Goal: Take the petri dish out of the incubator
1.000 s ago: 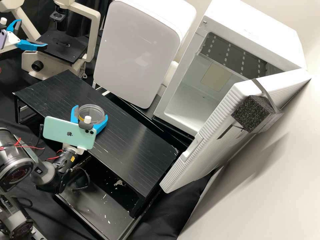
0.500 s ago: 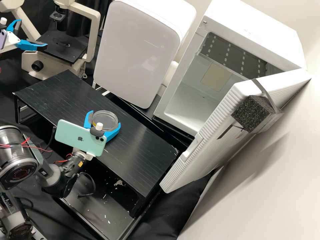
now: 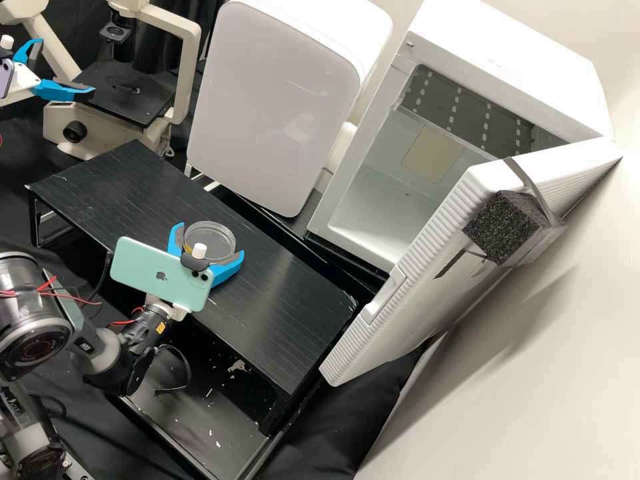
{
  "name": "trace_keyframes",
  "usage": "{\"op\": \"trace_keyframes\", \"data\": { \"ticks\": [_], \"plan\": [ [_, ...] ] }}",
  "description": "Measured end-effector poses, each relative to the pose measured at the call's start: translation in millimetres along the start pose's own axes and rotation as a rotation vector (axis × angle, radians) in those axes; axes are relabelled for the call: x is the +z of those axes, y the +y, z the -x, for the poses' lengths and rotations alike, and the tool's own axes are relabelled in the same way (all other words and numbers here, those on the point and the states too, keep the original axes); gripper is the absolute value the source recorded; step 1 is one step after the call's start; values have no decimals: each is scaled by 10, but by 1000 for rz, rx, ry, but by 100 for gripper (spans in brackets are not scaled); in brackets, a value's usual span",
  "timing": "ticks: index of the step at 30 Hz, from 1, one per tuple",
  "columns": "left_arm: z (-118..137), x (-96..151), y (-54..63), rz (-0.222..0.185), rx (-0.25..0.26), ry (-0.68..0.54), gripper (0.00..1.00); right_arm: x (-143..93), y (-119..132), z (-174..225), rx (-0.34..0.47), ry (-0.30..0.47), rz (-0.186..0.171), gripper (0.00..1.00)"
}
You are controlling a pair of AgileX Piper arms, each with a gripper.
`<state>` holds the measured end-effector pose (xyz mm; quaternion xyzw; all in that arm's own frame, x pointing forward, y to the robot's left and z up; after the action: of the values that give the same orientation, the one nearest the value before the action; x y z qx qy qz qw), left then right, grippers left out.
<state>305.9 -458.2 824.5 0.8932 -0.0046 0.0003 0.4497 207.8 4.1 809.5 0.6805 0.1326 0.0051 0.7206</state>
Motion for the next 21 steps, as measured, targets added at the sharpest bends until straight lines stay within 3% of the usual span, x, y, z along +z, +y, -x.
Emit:
{"op": "trace_keyframes", "data": {
  "ticks": [6, 15, 21],
  "plan": [
    [0, 0, 0, 0, 0, 0, 100, -53, 100, 68, 26, 13, -2, 100],
    [0, 0, 0, 0, 0, 0, 100, -313, 271, 303, 126, 101, -62, 100],
    [0, 0, 0, 0, 0, 0, 100, -375, 311, 423, 290, 83, -150, 100]
  ]
}}
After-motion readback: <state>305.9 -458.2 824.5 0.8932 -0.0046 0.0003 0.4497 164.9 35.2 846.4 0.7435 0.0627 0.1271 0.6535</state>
